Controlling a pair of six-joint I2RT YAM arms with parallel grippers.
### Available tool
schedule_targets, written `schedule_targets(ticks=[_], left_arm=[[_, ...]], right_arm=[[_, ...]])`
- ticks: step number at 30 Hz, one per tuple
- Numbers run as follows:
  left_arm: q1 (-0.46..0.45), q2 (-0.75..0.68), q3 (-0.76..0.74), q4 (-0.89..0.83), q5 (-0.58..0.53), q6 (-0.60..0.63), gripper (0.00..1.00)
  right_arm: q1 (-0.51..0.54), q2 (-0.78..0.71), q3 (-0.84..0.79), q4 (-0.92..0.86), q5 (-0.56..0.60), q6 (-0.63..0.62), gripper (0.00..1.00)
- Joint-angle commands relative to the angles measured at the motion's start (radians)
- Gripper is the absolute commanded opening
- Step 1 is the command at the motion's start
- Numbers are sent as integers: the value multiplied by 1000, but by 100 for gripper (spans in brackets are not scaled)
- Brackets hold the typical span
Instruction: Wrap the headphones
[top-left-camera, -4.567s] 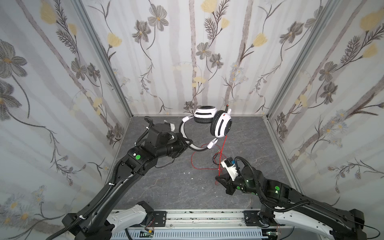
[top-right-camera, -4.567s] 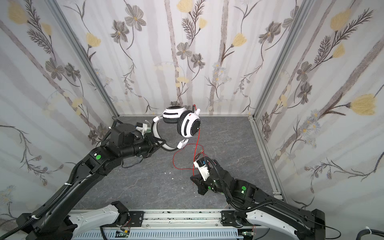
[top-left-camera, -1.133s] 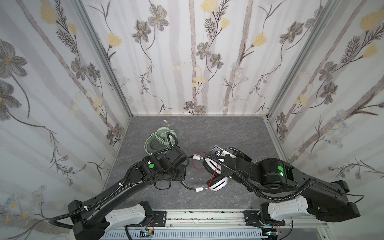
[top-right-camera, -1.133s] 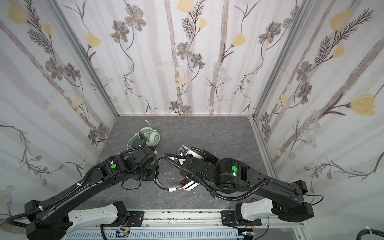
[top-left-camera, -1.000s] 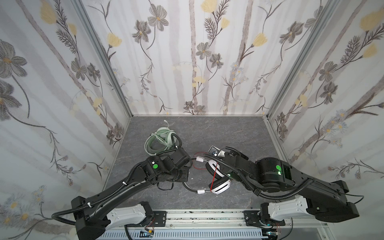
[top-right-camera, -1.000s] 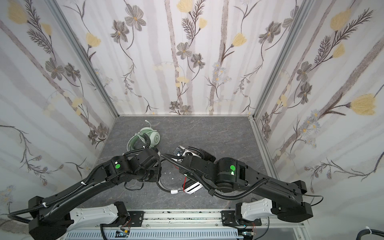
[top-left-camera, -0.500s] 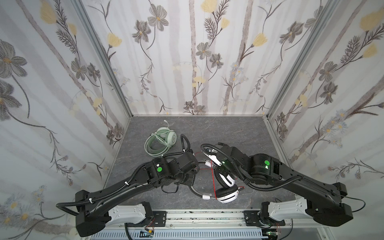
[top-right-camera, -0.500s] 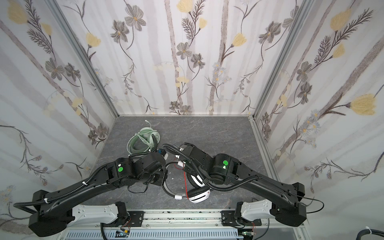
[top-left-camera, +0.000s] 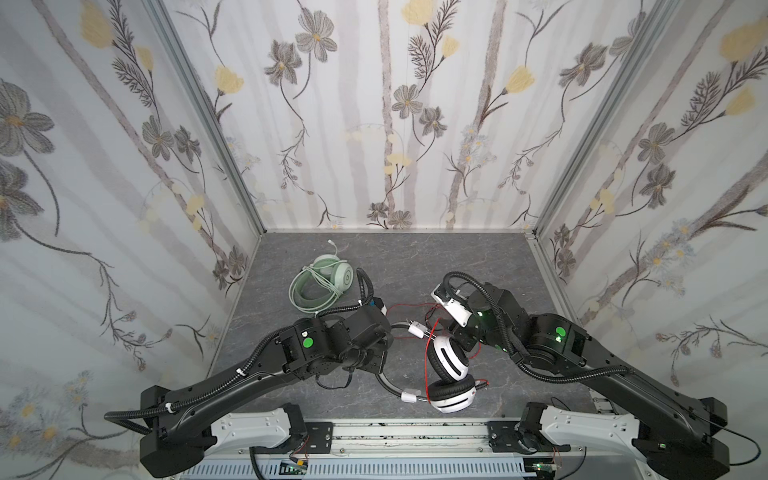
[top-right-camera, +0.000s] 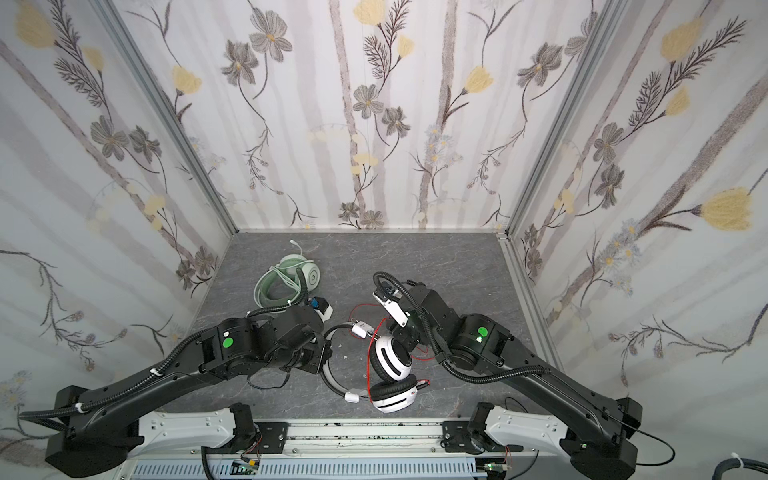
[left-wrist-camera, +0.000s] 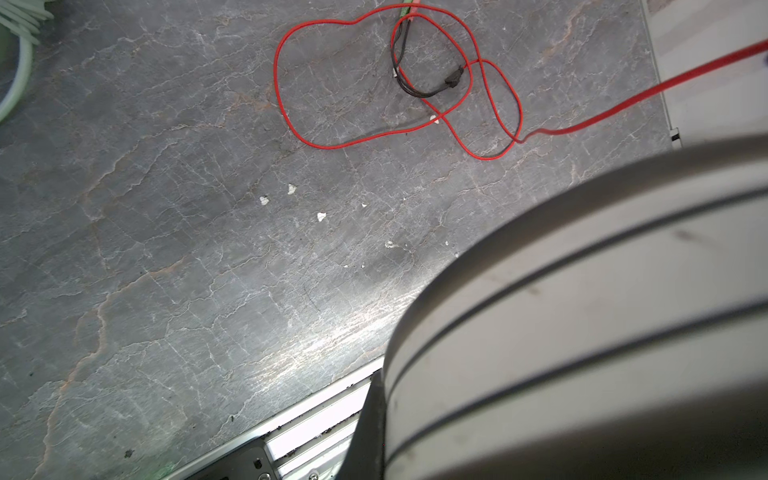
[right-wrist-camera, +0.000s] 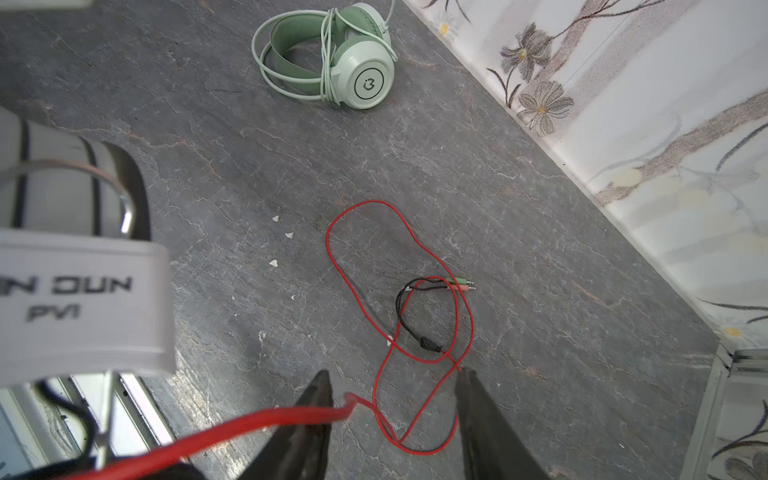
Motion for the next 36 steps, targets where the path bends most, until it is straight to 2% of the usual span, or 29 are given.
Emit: schedule_targets(ticks=[1, 4, 13, 16, 21, 27, 32, 36], left_arm=[[-1, -23, 8, 78, 39, -13, 0], [-1, -37, 26, 72, 41, -24, 0], [16, -50, 132, 44, 36, -50, 0], [38, -34, 200, -8, 9, -69, 0], [93, -25, 285, -58, 0, -88, 0], [156, -31, 322, -47, 89, -85, 0], [185, -32, 397, -101, 97, -65, 0], [212, -44, 450, -166, 89, -49, 0]], right_arm=[[-39, -44, -64, 109, -127, 53, 58], [-68, -97, -141, 168, -203, 109, 72], [-101, -265, -405, 342, -355, 296, 84], [-102, -327, -493, 368, -374, 335, 85], [-102, -432, -579, 400, -349, 371, 93], [-102, -364, -588, 421, -287, 383, 93], [-113, -252, -580, 430, -170, 404, 93], [-119, -177, -553, 465, -151, 407, 92]])
